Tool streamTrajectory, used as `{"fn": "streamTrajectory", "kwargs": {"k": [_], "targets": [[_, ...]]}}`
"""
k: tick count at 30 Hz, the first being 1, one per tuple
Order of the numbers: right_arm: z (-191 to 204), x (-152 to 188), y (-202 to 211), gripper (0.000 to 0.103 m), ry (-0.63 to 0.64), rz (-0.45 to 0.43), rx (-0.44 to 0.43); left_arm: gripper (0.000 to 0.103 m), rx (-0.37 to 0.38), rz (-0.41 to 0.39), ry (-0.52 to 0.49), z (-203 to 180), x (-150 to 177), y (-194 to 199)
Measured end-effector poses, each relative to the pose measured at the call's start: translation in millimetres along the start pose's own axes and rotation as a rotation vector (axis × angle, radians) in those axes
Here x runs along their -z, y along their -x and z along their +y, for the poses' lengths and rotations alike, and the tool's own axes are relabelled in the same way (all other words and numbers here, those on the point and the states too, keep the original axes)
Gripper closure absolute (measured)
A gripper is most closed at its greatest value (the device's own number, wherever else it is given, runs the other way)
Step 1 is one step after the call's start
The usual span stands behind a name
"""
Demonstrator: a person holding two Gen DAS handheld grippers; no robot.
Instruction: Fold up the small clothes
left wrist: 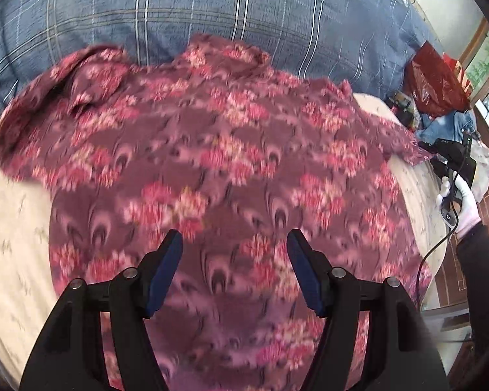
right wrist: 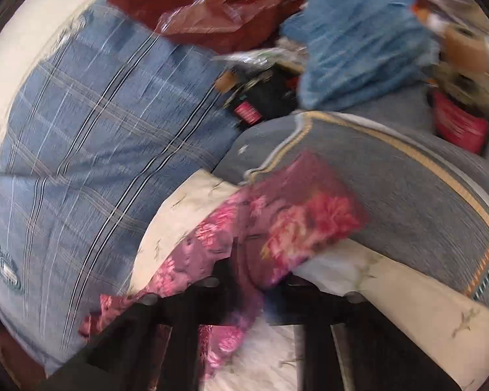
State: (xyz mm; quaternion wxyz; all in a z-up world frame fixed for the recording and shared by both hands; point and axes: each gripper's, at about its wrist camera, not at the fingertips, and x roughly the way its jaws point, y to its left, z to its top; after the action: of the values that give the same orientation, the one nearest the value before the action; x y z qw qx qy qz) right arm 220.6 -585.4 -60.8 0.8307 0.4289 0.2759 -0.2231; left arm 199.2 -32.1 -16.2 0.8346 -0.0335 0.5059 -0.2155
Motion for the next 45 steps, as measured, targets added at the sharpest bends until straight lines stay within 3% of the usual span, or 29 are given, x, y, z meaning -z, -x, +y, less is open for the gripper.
{"fn": "streamTrajectory", "kwargs": {"k": [3, 8, 13, 20, 31, 45], "targets": [[3, -14, 22, 0.094, 0.002, -0.082, 0.003, 0.037, 0.007, -0.028, 0.001, 8, -7, -1], [-9, -46, 58, 0.094, -0.048, -0.208, 0.081, 0.037, 0.049, -0.051, 0.067, 29, -9, -11], [-5, -50, 69, 0.094, -0.038, -0.209, 0.099, 0.037, 0.061, -0.033, 0.108, 43, -14, -28], [53, -20, 76, 0.094, 0.063, -0.156, -0.016, 0.037, 0.085, -0.028, 0.114, 46, -17, -30], [183, 73, 71, 0.093, 0.302, 0.000, -0.218, 0.037, 0.099, -0.009, 0.166, 63, -24, -18], [313, 261, 20, 0.093, 0.547, 0.313, -0.434, 0.037, 0.146, -0.074, 0.353, 124, -33, 15]]}}
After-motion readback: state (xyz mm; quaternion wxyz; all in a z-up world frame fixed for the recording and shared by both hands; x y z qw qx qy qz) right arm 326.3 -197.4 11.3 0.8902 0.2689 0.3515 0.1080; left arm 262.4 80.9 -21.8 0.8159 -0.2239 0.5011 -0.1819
